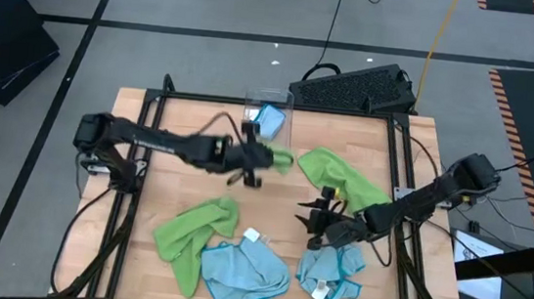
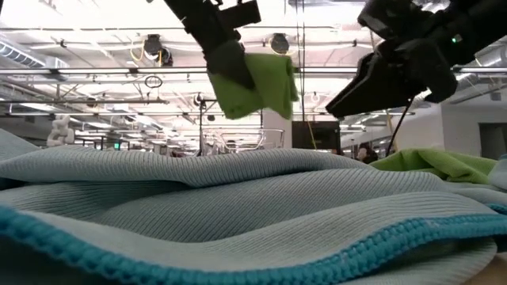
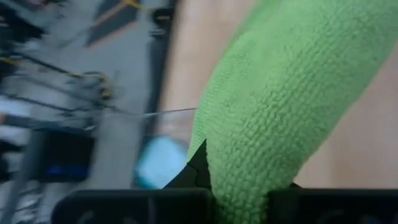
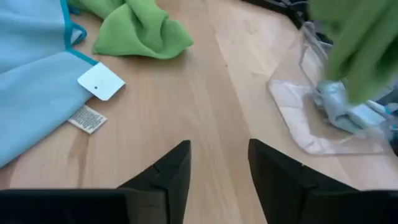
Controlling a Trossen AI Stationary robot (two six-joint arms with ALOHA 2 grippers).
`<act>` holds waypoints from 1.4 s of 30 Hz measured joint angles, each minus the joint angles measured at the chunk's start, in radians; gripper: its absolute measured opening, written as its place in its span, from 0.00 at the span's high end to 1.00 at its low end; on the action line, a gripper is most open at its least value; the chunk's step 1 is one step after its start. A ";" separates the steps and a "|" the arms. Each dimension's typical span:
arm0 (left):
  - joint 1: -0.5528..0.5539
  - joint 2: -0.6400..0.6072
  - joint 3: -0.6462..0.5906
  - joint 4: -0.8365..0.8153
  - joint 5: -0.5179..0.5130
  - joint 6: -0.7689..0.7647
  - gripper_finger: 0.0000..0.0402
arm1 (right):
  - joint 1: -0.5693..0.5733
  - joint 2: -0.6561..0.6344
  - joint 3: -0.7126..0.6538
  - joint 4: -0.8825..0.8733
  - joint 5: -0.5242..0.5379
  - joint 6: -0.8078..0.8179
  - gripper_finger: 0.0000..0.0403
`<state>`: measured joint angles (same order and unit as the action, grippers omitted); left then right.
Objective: Fold microfiber towels
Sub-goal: Put the center green towel into the transparent bin
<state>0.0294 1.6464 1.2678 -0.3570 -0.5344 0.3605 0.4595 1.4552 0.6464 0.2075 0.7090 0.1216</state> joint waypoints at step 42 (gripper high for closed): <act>0.410 0.316 -0.001 0.418 0.029 0.445 0.92 | -0.033 -0.276 -0.225 0.027 0.203 -0.025 0.64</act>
<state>0.4399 1.9625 1.2671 0.0605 -0.5056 0.8060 0.4267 1.1793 0.4213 0.2344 0.9119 0.0963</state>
